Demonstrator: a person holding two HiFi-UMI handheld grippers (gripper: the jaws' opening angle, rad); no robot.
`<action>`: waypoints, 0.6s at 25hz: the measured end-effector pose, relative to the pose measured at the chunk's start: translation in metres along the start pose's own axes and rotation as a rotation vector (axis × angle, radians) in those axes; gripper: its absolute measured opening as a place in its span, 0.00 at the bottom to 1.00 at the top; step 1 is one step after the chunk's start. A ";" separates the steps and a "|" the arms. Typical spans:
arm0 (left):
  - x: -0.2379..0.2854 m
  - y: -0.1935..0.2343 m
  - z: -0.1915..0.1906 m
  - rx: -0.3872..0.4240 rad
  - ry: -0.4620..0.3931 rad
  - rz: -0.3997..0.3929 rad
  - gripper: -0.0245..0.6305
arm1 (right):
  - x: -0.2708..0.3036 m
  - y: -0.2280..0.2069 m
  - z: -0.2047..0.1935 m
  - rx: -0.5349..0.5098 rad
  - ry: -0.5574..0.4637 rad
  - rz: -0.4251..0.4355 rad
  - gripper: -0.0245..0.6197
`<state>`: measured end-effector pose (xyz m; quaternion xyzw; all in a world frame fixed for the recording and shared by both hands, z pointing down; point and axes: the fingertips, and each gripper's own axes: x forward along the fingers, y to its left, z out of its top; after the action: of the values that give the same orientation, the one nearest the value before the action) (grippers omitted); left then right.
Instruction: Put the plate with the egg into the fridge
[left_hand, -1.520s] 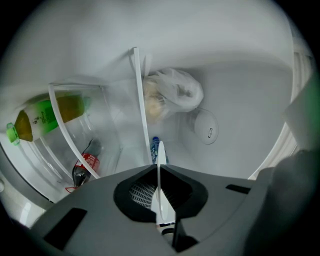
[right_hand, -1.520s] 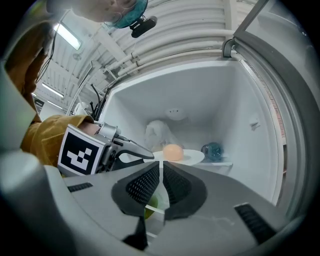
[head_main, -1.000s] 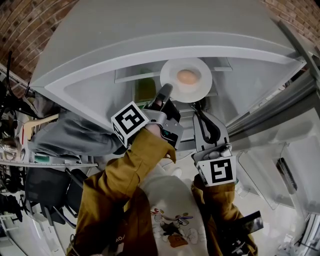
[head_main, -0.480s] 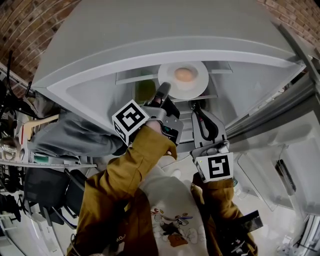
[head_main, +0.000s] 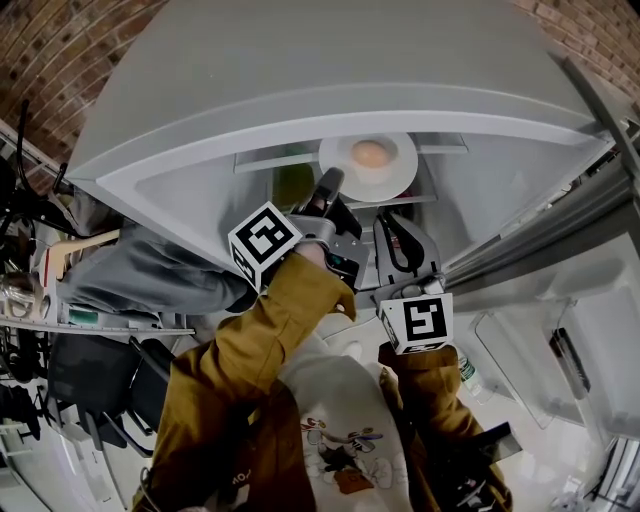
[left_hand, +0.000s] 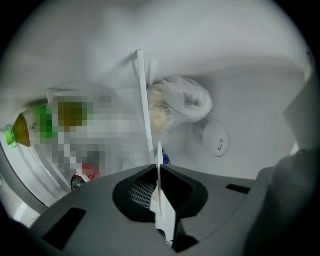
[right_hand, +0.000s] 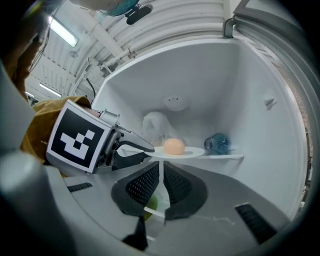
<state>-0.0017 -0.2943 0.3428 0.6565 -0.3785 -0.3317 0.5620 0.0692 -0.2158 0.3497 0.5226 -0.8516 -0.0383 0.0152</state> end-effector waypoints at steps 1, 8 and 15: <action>0.000 0.000 0.000 0.002 0.000 0.000 0.07 | 0.002 0.000 0.000 0.005 -0.001 -0.001 0.05; 0.001 0.000 -0.001 -0.006 0.004 -0.003 0.07 | 0.016 0.007 0.003 -0.001 -0.006 0.035 0.05; 0.002 -0.001 -0.002 -0.026 0.009 -0.016 0.07 | 0.021 0.008 0.008 0.004 -0.020 0.032 0.05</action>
<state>0.0008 -0.2950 0.3416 0.6535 -0.3664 -0.3383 0.5694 0.0515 -0.2308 0.3424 0.5086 -0.8600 -0.0414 0.0059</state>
